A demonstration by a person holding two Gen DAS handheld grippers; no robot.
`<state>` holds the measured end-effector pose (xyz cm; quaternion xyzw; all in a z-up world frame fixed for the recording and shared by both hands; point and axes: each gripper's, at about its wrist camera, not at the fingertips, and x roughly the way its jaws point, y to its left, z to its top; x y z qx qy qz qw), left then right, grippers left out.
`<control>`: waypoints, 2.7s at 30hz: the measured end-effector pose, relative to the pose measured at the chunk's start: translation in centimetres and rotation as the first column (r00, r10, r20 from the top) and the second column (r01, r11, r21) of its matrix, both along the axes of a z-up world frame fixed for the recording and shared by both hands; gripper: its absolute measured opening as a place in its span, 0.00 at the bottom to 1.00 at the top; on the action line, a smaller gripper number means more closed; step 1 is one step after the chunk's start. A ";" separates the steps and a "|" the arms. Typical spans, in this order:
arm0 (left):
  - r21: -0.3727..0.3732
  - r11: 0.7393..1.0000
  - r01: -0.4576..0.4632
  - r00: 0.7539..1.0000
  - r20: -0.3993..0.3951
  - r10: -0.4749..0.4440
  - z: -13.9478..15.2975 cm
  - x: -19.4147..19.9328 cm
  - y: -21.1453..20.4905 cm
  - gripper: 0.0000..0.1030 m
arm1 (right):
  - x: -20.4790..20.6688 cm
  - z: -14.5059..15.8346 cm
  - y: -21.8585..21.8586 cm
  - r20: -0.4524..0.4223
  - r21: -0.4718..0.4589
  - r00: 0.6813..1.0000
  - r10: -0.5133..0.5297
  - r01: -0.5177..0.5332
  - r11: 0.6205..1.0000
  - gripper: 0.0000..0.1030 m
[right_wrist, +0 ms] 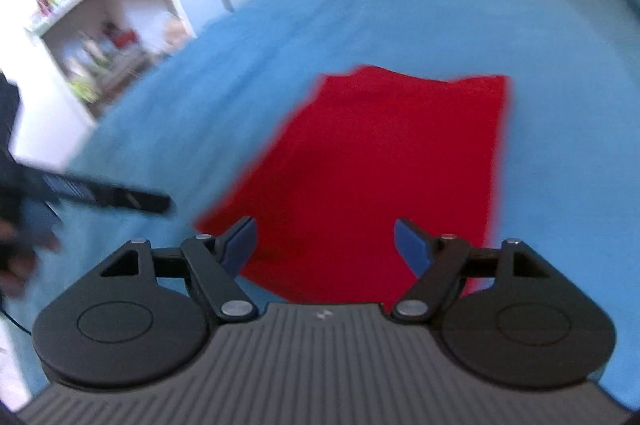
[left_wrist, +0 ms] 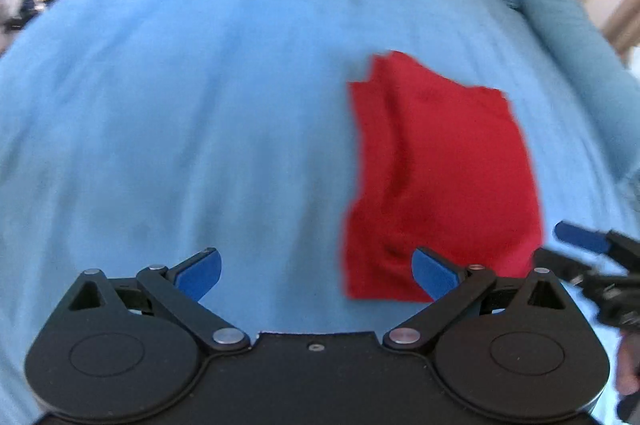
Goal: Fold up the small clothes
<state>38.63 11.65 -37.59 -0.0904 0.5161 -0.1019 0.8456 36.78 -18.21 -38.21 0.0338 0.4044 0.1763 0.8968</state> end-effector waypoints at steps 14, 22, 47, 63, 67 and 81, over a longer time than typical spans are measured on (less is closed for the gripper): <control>-0.057 0.998 0.016 0.996 -0.085 -0.021 -3.4 1.3 -5.3 0.28 | -4.5 -4.6 -2.7 -0.103 -0.085 0.988 -0.112 0.103 0.991 0.89; -0.030 0.999 0.036 0.999 -0.014 -0.037 -1.0 0.2 -5.7 0.10 | -3.4 -3.9 -2.2 -0.077 -0.076 0.991 -0.108 0.103 0.992 0.89; 0.060 0.998 -0.026 0.999 0.023 0.024 -1.7 -1.4 -5.6 0.85 | -3.1 -3.5 -3.7 -0.093 -0.061 0.986 -0.139 0.133 0.989 0.89; -0.065 0.992 0.106 0.994 0.023 -0.105 -2.0 13.0 -5.7 0.87 | 9.2 -4.1 -10.8 -0.284 0.235 0.937 -0.201 0.272 0.933 1.00; -0.114 0.986 0.117 0.990 -0.064 -0.125 -4.3 14.5 -6.1 0.76 | 11.7 -6.6 -11.5 -0.367 0.311 0.909 -0.196 0.318 0.896 0.93; -0.133 0.980 0.147 0.981 -0.104 -0.162 -5.5 13.9 -6.9 0.36 | 12.2 -7.3 -10.1 -0.358 0.359 0.919 -0.167 0.300 0.884 0.39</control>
